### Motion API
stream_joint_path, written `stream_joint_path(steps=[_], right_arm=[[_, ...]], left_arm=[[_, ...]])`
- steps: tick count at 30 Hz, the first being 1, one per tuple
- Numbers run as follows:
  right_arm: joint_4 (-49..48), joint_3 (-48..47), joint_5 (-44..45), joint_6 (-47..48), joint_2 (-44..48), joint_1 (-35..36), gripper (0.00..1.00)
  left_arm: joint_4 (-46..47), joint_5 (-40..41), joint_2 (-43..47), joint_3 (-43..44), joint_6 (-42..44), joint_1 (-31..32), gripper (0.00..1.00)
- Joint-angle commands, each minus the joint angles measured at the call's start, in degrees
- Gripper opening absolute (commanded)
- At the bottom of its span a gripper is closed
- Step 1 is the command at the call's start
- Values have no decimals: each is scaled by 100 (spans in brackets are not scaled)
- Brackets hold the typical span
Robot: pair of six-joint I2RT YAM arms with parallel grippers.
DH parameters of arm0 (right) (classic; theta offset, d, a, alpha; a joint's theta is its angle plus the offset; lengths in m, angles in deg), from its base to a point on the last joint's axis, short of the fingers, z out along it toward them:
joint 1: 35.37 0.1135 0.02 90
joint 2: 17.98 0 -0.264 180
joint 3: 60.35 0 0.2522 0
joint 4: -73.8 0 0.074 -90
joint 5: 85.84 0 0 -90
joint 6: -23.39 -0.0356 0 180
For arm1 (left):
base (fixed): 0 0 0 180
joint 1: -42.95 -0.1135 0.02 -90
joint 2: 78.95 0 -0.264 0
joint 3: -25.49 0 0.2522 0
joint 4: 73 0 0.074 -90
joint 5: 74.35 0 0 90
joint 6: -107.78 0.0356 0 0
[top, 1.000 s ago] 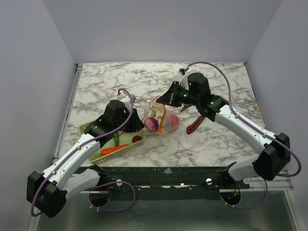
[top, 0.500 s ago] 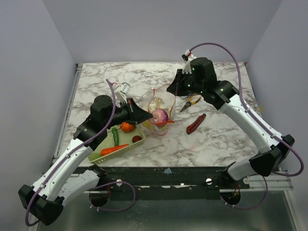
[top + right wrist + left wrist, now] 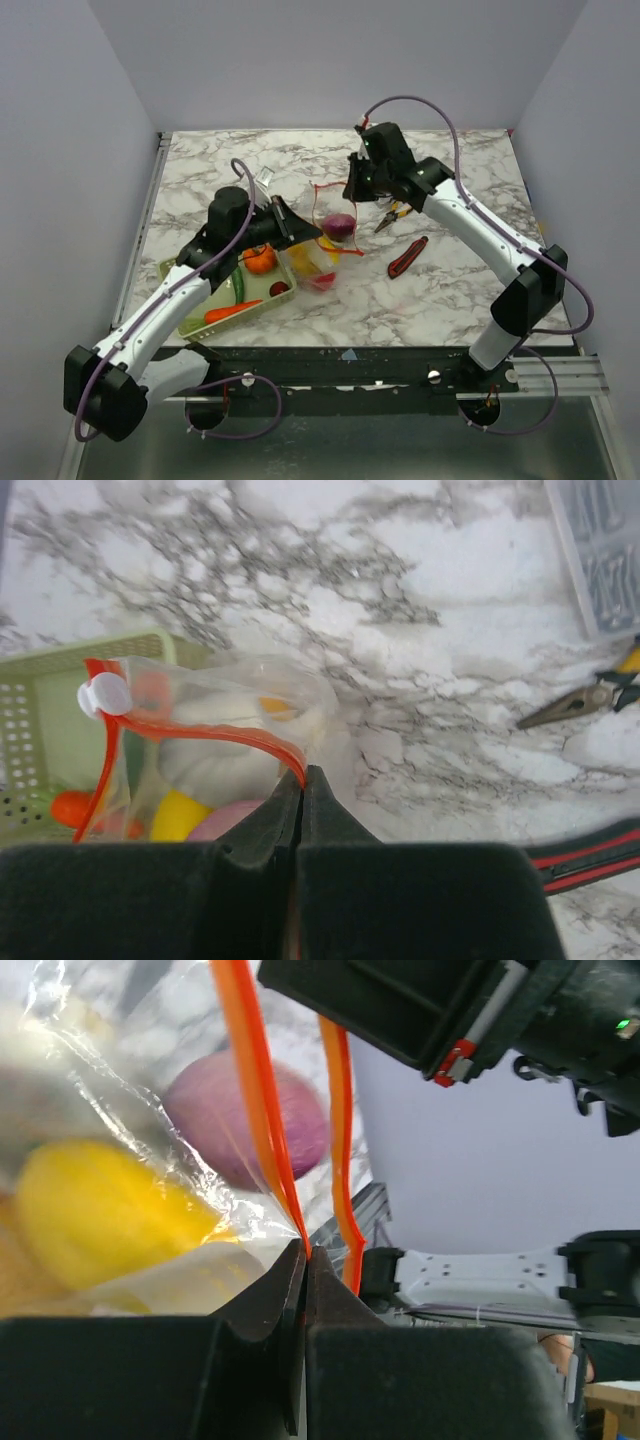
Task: Place the food in the zip-top bag and seal the zipper
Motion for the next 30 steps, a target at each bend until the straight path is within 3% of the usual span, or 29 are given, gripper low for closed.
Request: stream_joint_path(steps=[1, 5, 11, 13, 16, 21, 25, 30], right_arm=[[520, -1145, -275, 347, 408, 11, 0], [181, -671, -821, 233, 726, 3, 0], [-783, 652, -522, 29, 844, -4, 0], [-700, 535, -525, 112, 613, 1, 0], [92, -420, -461, 322, 196, 5, 0], [386, -1138, -839, 308, 376, 7, 0], [-528, -18, -1439, -60, 922, 13, 0], [-1317, 1199, -1329, -446, 892, 14, 0]], left_arm=[[-16, -171, 486, 967, -32, -30, 0], [249, -3, 743, 592, -386, -18, 0], [1368, 80, 336, -822, -922, -8, 0], [1614, -192, -67, -902, -930, -23, 0], [1900, -581, -330, -559, -1052, -26, 0], [847, -132, 286, 492, -477, 43, 0], [982, 267, 700, 41, -605, 49, 0], [1599, 195, 323, -963, -990, 70, 0]])
